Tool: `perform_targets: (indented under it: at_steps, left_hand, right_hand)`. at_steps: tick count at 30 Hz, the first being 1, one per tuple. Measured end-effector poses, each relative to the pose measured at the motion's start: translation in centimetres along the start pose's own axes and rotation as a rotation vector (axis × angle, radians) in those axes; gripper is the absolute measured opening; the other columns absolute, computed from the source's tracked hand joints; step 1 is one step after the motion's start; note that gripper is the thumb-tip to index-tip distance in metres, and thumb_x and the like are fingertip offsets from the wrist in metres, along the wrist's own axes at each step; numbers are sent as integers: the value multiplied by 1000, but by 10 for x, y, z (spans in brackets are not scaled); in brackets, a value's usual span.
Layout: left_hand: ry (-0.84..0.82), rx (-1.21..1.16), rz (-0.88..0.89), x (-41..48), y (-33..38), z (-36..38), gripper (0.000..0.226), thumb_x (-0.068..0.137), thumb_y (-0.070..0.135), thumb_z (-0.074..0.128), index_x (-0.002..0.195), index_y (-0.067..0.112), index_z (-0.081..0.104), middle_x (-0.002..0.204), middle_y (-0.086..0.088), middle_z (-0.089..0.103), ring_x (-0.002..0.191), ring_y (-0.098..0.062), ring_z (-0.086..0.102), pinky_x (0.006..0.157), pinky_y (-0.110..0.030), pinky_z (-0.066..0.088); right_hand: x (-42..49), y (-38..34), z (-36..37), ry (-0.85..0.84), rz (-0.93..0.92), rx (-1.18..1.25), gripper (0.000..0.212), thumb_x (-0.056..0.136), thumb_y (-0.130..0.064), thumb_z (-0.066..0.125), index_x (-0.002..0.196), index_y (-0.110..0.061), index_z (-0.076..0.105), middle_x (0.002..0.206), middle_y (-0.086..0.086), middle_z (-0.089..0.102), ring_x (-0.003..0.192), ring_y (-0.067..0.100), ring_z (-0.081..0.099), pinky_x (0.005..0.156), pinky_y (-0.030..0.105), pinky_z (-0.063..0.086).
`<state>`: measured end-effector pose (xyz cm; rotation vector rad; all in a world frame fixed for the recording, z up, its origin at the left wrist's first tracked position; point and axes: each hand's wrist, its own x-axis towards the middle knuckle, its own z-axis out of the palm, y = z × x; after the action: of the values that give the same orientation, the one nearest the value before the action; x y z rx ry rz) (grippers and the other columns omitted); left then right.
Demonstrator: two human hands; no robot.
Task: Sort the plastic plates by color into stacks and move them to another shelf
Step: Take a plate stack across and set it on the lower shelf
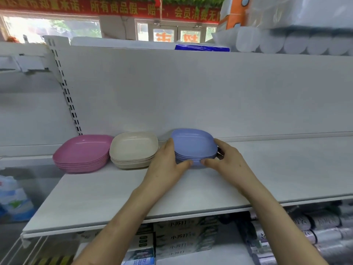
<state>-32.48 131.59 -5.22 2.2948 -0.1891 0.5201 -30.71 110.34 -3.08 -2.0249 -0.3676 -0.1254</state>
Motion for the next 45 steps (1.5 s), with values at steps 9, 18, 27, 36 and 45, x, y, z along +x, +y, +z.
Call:
perform_targets:
  at_steps: [9,18,27,36,45]
  left_hand:
    - [-96,-250,167,-14,58,33,62,86,38,75,141,35,47,126,15,59,114,-9,60,92,-33,53]
    - [-450,-555,391,-75,147,106,71,88,37,78,147,49,40,139,24,54,122,0,58,95,-35,54]
    - [-784,-729,546,-223,245,153,64,86,31,80,132,56,43,126,41,51,117,13,53,86,-6,45]
    - [-1078,-817,688,-411,322,175,71,87,39,80,148,40,44,138,23,56,126,-2,57,102,-36,52]
    - [-1406,-872,868,-567,395,196,80,85,39,81,154,33,40,147,22,50,132,4,50,109,-27,48]
  right_hand:
    - [-74,-10,-51,267,36,-13,63,82,-30,84,134,-49,55,130,-29,63,122,-8,57,105,32,49]
    - [-227,-11,-97,681,209,-249,67,89,-42,78,144,-53,44,145,-29,48,134,-3,48,108,40,47]
    - [-436,-20,-118,999,411,-339,72,87,-34,81,147,-49,44,145,-37,43,137,-10,41,114,30,40]
    - [-662,-41,-102,1243,629,-438,74,87,-48,77,151,-42,42,151,-29,41,139,-9,37,114,30,40]
    - [-824,-68,-66,1582,816,-433,70,87,-40,79,147,-47,44,145,-29,45,132,-7,45,106,29,45]
